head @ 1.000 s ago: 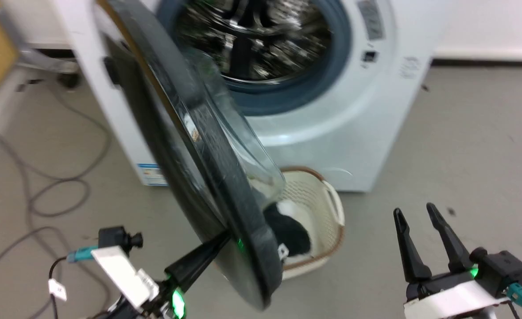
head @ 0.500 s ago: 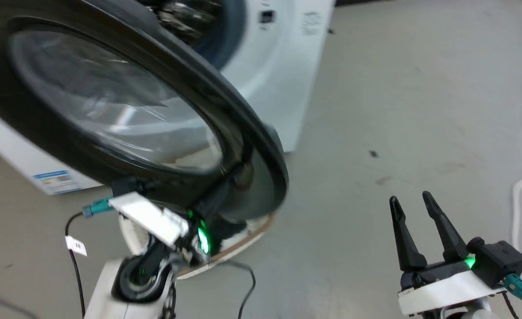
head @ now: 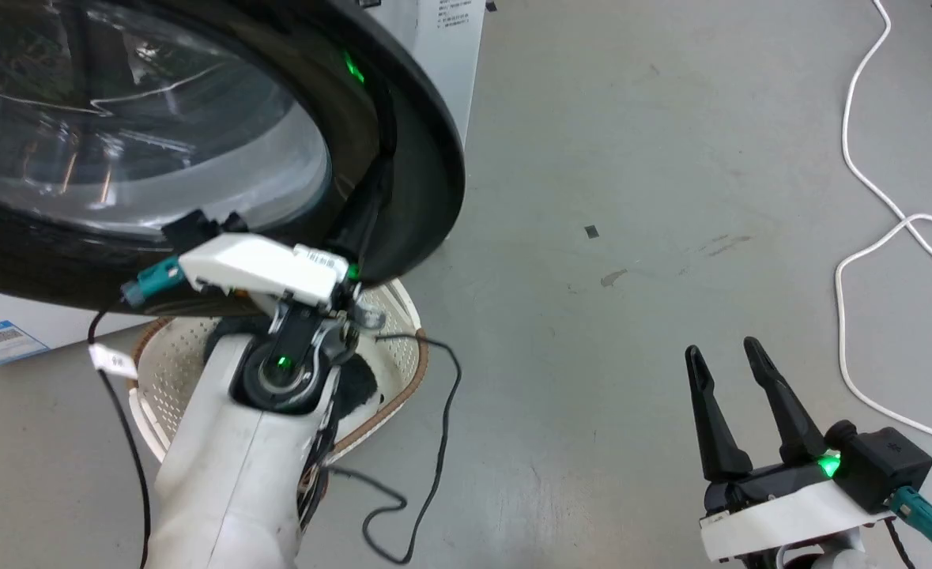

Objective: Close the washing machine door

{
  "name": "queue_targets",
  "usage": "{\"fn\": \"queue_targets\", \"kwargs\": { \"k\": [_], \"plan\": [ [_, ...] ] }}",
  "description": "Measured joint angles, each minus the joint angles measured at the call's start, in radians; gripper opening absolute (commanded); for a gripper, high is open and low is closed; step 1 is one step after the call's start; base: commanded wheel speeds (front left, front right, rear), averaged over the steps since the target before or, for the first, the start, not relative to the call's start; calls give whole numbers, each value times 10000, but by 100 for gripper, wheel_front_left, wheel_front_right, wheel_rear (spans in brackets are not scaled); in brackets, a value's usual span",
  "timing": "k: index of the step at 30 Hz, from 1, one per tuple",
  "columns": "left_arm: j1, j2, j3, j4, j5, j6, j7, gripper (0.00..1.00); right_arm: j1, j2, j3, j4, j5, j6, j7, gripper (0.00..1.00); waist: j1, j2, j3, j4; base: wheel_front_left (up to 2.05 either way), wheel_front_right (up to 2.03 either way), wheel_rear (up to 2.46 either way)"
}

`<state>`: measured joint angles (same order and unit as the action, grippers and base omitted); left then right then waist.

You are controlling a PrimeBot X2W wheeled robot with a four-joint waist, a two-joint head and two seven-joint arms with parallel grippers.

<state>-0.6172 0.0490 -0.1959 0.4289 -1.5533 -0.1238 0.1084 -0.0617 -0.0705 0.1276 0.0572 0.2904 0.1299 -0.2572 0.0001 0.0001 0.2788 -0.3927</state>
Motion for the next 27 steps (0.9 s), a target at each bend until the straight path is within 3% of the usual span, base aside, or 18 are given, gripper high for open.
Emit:
{"fn": "queue_targets", "kwargs": {
  "k": [8,15,18,22,27],
  "plan": [
    [-524,21,-708,295,123,-21,-303,0,-92,75,-71,-44,-4,0,0,100,-1,0,7,349,0,0,0],
    [1002,769,-1791,-1072,1012,-23,-234,0,-63,19,-203,-48,-81,0,-2,100,-1,0,-512,1020,0,0,0],
    [1741,1645,-2554,-1718,2146,-23,-583,0,-11,-96,-201,-38,-82,0,-2,100,-1,0,-807,1379,0,0,0],
    [2356,2794,-3266,-2019,4006,-23,-1941,0,139,-284,-161,-31,-92,0,-2,100,-1,0,-1192,1871,0,0,0],
    [2668,3452,-3488,-1946,6188,128,-3421,0,384,-447,-150,-13,-90,0,-2,100,-1,-1,-1621,2551,0,0,0]
  ]
}}
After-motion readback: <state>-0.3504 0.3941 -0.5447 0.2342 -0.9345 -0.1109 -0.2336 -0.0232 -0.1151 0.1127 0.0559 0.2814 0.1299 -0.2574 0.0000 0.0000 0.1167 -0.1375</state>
